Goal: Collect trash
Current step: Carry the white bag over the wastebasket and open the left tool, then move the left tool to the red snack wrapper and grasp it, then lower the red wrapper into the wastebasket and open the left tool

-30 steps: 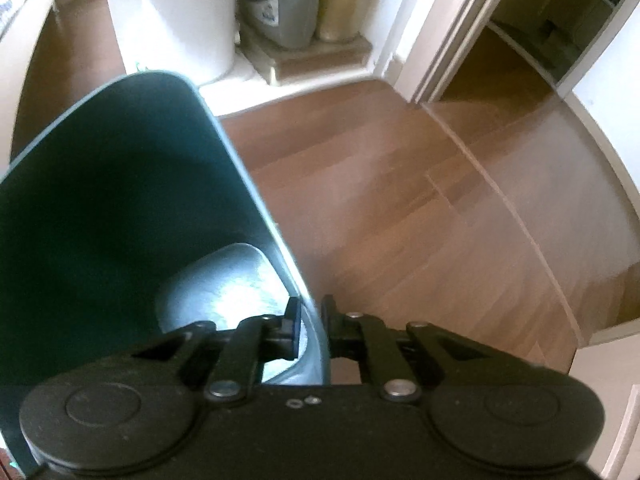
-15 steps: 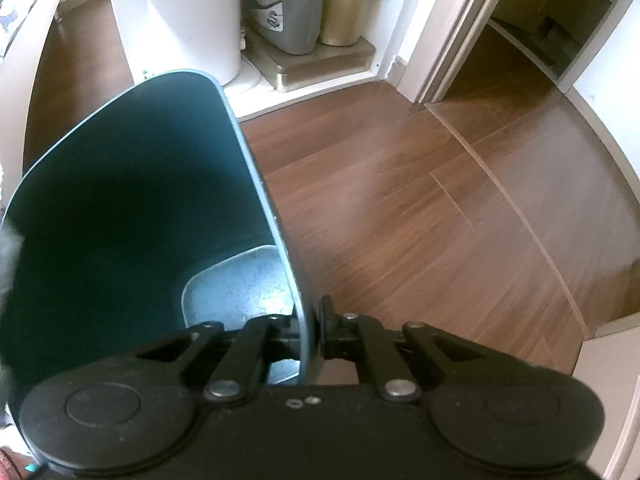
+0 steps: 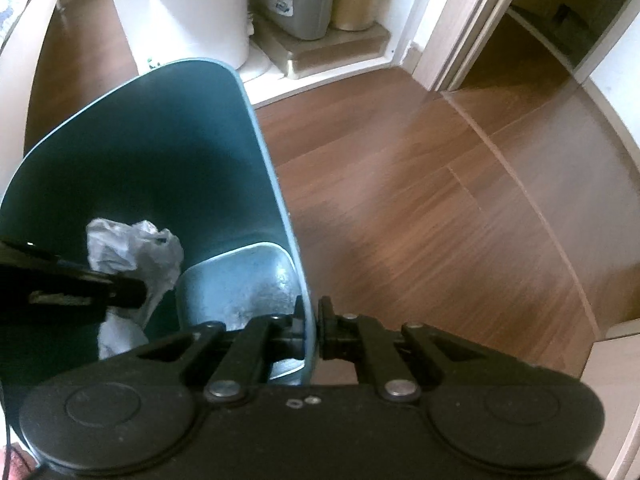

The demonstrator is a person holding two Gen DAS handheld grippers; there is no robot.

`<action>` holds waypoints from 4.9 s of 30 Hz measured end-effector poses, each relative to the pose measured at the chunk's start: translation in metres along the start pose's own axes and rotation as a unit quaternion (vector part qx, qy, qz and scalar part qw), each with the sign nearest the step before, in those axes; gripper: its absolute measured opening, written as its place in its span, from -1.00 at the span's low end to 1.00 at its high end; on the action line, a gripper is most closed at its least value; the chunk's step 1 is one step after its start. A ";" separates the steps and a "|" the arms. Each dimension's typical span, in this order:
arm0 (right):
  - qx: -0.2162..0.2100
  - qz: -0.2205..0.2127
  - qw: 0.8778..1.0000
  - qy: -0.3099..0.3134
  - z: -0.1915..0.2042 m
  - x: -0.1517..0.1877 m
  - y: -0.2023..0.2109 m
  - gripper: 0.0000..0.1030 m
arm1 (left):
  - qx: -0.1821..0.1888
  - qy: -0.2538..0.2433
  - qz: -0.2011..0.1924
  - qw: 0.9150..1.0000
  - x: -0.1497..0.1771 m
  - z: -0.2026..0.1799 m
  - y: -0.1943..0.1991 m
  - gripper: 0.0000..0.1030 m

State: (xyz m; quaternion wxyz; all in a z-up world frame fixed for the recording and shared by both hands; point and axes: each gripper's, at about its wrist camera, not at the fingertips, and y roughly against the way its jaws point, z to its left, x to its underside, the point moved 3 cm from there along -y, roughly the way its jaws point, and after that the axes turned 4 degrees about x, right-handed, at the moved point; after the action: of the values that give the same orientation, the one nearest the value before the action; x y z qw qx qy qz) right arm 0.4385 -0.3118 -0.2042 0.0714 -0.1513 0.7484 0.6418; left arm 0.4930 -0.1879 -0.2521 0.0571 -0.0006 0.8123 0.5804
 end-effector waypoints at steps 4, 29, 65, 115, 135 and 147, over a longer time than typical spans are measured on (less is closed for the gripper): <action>-0.016 0.027 0.999 0.029 0.003 0.001 -0.005 -0.93 | -0.030 0.018 0.028 0.999 -0.012 -0.012 -0.009 -0.44; -0.093 0.108 0.964 0.223 0.004 -0.105 -0.028 -0.93 | -0.059 0.246 -0.033 0.967 0.002 -0.018 0.118 0.31; -0.192 0.025 0.725 0.661 0.131 -0.161 -0.017 -0.50 | -0.194 0.631 -0.227 0.716 0.236 0.025 0.086 0.31; -0.222 -0.014 0.834 0.504 0.089 -0.218 -0.084 -0.94 | -0.131 0.623 -0.160 0.754 0.139 0.164 -0.133 -0.04; -0.221 -0.035 0.832 0.508 0.097 -0.197 -0.077 -0.93 | -0.187 0.518 -0.164 0.818 0.139 0.103 -0.047 -0.33; -0.181 -0.109 0.789 0.577 0.102 -0.148 -0.028 -0.97 | -0.201 0.483 -0.258 0.812 0.172 0.041 0.075 -0.33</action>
State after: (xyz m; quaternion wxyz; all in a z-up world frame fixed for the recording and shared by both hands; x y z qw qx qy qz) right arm 0.5785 -0.1955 -0.2029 -0.3327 -0.5838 0.4994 0.5468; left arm 0.3210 -0.1139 -0.2100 -0.1960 -0.5021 0.5709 0.6194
